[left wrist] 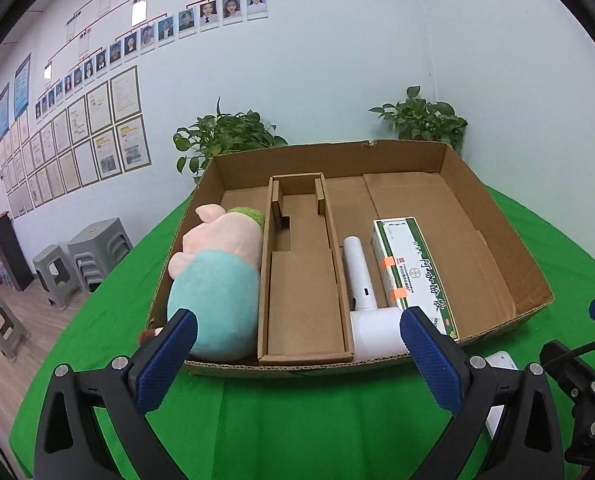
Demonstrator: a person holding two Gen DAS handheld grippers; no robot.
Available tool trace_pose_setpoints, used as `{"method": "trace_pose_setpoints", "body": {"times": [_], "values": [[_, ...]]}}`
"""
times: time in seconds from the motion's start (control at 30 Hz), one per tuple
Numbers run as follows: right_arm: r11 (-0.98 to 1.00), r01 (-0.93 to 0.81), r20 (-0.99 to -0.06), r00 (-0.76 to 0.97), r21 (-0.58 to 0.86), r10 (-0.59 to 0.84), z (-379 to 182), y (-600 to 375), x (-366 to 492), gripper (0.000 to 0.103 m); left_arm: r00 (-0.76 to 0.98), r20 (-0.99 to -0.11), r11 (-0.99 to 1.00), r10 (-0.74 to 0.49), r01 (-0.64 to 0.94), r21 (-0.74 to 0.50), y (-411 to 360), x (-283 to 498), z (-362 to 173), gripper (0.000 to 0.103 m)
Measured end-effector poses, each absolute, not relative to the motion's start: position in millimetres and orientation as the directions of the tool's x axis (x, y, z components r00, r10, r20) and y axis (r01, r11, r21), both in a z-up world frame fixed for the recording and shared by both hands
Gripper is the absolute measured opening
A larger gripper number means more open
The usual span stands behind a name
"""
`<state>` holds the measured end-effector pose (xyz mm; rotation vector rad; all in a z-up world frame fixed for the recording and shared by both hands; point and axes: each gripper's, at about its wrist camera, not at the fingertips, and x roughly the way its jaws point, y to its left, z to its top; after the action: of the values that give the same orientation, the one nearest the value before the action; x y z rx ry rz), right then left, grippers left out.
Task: Organize objects
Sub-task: 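Release the medicine box with both grippers and withdraw, then move both grippers back toward the white plastic case on the table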
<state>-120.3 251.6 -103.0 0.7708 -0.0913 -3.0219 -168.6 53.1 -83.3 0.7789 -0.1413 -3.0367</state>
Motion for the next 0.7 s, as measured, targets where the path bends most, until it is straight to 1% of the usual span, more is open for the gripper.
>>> {"method": "trace_pose_setpoints", "body": {"times": [0.03, 0.07, 0.1, 0.13, 0.17, 0.2, 0.23, 0.27, 0.3, 0.33, 0.37, 0.4, 0.43, 0.47, 0.5, 0.53, 0.57, 0.6, 0.63, 0.7], "values": [[-0.998, 0.018, -0.475, -0.879, 0.064, -0.047, -103.5, 253.0, -119.7, 0.103, -0.874, -0.485, -0.997, -0.012, -0.027, 0.073, 52.5, -166.9, -84.1, 0.101], [-0.998, 0.023, -0.474, -0.879, 0.066, -0.052, -103.7, 253.7, -119.0, 0.102, -0.871, -0.492, -0.997, 0.001, -0.037, 0.064, 52.4, -166.1, -85.4, 0.097], [-0.998, 0.022, -0.475, -0.879, 0.067, -0.051, -104.1, 254.4, -119.2, 0.102, -0.868, -0.496, -0.997, 0.006, -0.045, 0.067, 53.1, -165.2, -86.6, 0.080], [-0.997, 0.017, -0.481, -0.875, 0.071, -0.049, -105.1, 255.3, -120.5, 0.101, -0.864, -0.503, -0.996, -0.001, -0.045, 0.078, 54.3, -165.4, -88.2, 0.057], [-0.997, 0.014, -0.484, -0.874, 0.074, -0.048, -105.6, 256.4, -121.3, 0.098, -0.852, -0.523, -0.995, -0.013, -0.039, 0.088, 54.7, -167.6, -91.5, 0.047], [-0.997, 0.011, -0.482, -0.875, 0.075, -0.046, -105.6, 256.7, -121.8, 0.090, -0.839, -0.544, -0.995, -0.004, -0.049, 0.084, 54.3, -170.1, -94.8, 0.029], [-0.998, 0.004, -0.483, -0.875, 0.065, -0.035, -106.1, 256.1, -122.9, 0.083, -0.826, -0.564, -0.995, 0.014, -0.065, 0.071, 53.4, -172.5, -97.9, 0.019], [-0.999, -0.002, -0.489, -0.872, 0.053, -0.025, -106.2, 254.8, -124.6, 0.066, -0.818, -0.575, -0.996, 0.016, -0.065, 0.065, 52.6, -174.2, -100.3, 0.018], [-0.999, -0.002, -0.494, -0.869, 0.048, -0.022, -106.9, 254.9, -126.2, 0.047, -0.816, -0.578, -0.996, 0.005, -0.057, 0.071, 52.2, -175.1, -102.1, 0.018], [-0.999, -0.004, -0.499, -0.866, 0.046, -0.020, -107.3, 254.3, -127.4, 0.038, -0.820, -0.572, -0.996, -0.015, -0.040, 0.084, 51.9, -175.1, -102.7, 0.019], [-0.999, -0.006, -0.499, -0.866, 0.048, -0.019, -107.9, 254.1, -128.7, 0.026, -0.828, -0.559, -0.995, -0.045, -0.012, 0.098, 50.5, -175.3, -101.7, 0.022], [-0.999, -0.009, -0.497, -0.867, 0.049, -0.016, -108.0, 254.2, -128.8, 0.026, -0.834, -0.547, -0.993, -0.078, 0.018, 0.114, 49.5, -174.7, -100.7, 0.040], [-0.999, -0.009, -0.496, -0.868, 0.048, -0.016, -107.9, 254.0, -129.2, 0.026, -0.837, -0.539, -0.993, -0.090, 0.031, 0.118, 47.8, -174.5, -99.0, 0.073], [-0.999, -0.011, -0.492, -0.871, 0.046, -0.013, -107.6, 253.7, -129.4, 0.027, -0.848, -0.524, -0.994, -0.081, 0.030, 0.105, 45.3, -172.7, -96.7, 0.089], [-0.999, -0.010, -0.489, -0.872, 0.041, -0.012, -106.9, 253.1, -129.2, 0.040, -0.859, -0.507, -0.996, -0.067, 0.026, 0.087, 42.7, -170.3, -94.4, 0.103], [-0.999, -0.004, -0.488, -0.873, 0.041, -0.017, -106.9, 252.7, -129.9, 0.053, -0.868, -0.493, -0.997, -0.057, 0.025, 0.070, 40.7, -167.8, -92.5, 0.102], [-0.999, 0.002, -0.484, -0.874, 0.045, -0.023, -107.1, 252.6, -129.9, 0.085, -0.867, -0.495, -0.997, -0.059, 0.029, 0.067, 39.8, -167.9, -91.4, 0.102], [-0.999, 0.006, -0.478, -0.878, 0.051, -0.030, -107.5, 252.4, -128.7, 0.099, -0.863, -0.502, -0.997, -0.060, 0.028, 0.072, 40.5, -168.8, -91.8, 0.102], [-0.998, 0.015, -0.471, -0.881, 0.053, -0.038, -108.1, 250.9, -127.9, 0.102, -0.857, -0.511, -0.996, -0.065, 0.027, 0.081, 41.0, -170.0, -93.0, 0.102], [-0.999, 0.021, -0.475, -0.879, 0.035, -0.036, -109.1, 246.6, -128.4, 0.103, -0.849, -0.522, -0.995, -0.077, 0.031, 0.096, 41.8, -171.7, -96.6, 0.102]]}}
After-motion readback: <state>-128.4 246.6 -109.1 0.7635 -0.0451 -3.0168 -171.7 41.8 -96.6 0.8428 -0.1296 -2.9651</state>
